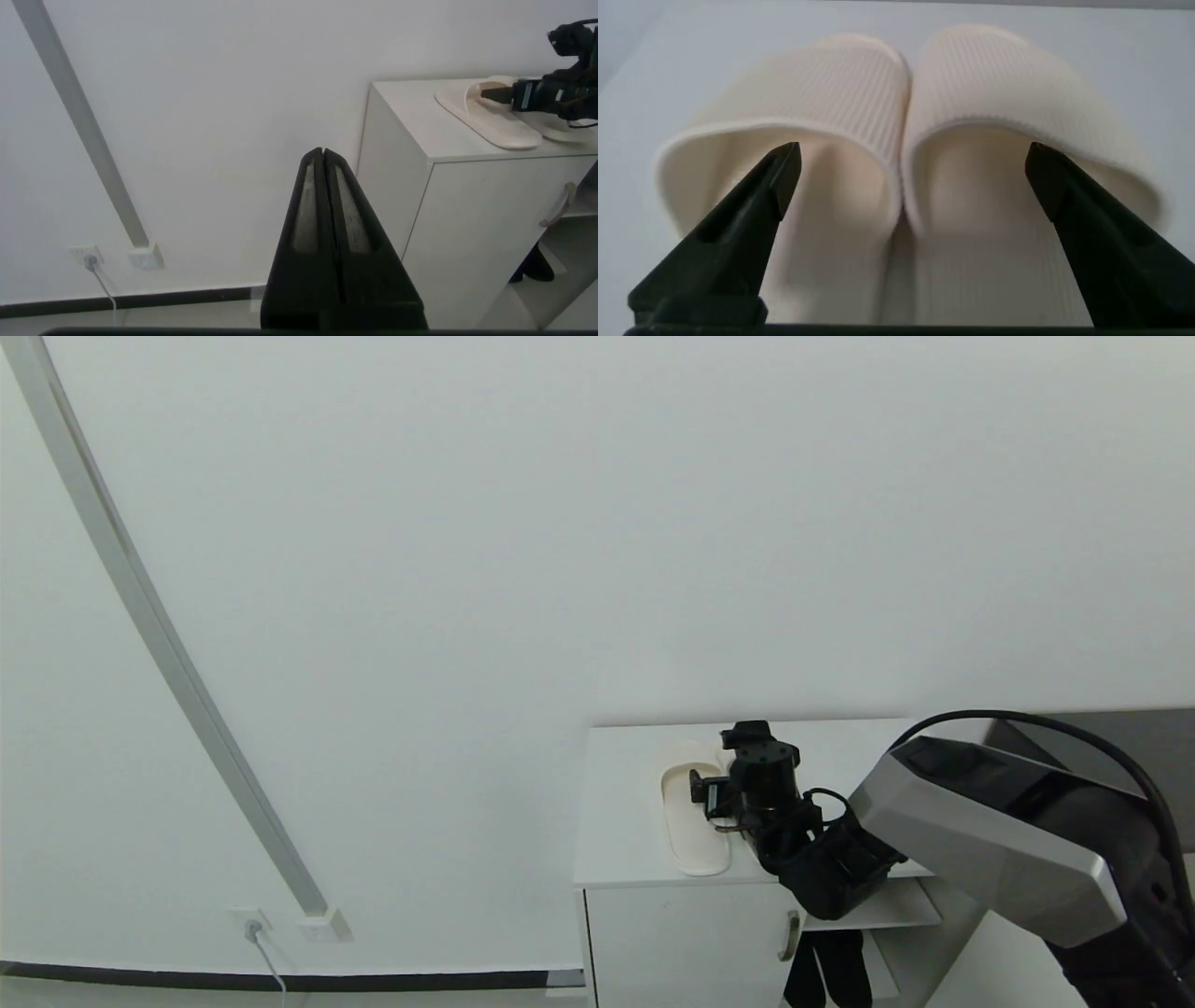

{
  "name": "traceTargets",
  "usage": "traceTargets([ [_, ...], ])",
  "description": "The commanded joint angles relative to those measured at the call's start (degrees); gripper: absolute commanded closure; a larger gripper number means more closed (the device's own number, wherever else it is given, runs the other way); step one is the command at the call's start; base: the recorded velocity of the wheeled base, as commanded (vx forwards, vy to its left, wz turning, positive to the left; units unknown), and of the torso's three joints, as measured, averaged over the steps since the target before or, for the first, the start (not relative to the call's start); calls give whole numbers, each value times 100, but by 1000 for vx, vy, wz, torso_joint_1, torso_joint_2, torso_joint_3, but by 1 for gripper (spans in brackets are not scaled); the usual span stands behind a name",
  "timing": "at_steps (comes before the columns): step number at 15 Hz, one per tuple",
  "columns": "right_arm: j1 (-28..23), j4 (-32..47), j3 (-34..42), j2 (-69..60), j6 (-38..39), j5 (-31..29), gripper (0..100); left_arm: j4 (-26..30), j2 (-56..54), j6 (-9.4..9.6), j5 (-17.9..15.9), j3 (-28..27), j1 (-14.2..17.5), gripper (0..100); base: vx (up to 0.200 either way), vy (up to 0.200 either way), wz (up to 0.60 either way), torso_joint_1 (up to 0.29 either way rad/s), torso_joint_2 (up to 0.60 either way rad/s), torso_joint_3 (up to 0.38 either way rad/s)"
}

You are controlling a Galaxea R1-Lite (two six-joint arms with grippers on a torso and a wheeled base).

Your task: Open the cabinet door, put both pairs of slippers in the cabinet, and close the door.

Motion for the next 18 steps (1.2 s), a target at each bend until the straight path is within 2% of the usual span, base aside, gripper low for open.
traceTargets([
  [1,-30,22,-100,126,-1,5,100,-2,0,-1,0,0,2,100,0,0,0,0,0,0],
  [7,-65,22,-74,21,-1,-3,100,-2,0,-1,0,0,2,100,0,0,0,0,0,0],
  [10,23,40,375,-823,-1,208,100,-2,0,-19,0,0,2,100,0,0,0,0,0,0],
  [13,366,321,1781,-2660,17,928,100,-2,0,-19,0,0,2,100,0,0,0,0,0,0],
  [16,708,470,2871,-4031,52,1640,100,-2,0,-10,0,0,2,100,0,0,0,0,0,0],
  [18,919,646,3433,-4787,43,1904,100,-2,0,-10,0,0,2,100,0,0,0,0,0,0],
])
